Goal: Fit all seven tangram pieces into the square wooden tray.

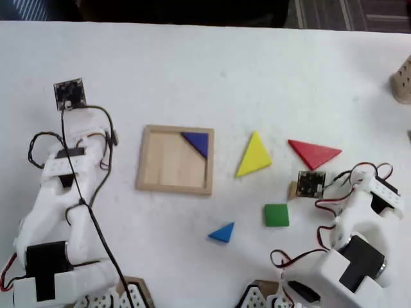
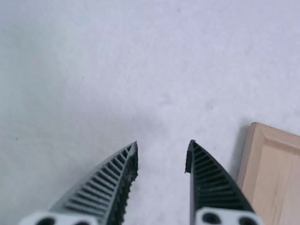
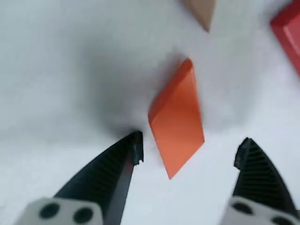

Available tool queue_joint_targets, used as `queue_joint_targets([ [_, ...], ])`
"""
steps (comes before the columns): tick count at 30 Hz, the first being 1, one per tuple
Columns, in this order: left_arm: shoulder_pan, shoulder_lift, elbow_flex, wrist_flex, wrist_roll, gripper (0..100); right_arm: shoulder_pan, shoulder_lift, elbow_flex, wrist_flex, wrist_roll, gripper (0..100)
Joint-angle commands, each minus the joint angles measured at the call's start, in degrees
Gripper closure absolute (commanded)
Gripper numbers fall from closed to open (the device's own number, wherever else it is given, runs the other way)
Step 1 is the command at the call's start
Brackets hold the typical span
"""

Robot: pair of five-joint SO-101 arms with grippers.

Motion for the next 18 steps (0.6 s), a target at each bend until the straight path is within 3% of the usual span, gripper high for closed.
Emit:
queue_joint_targets([
  [1, 1.10, -0.22, -2.73, -1.32, -0.53, 82, -1.98, 0.92, -0.70, -3.82, -5.01, 70.1],
  [15, 1.10, -0.22, -2.73, -1.32, -0.53, 82, -5.58, 0.92, -0.70, -3.65, -5.45, 70.2],
  [18, 1.10, -0.22, -2.73, -1.32, -0.53, 82, -6.81, 0.92, -0.62, -3.56, -5.45, 76.4],
])
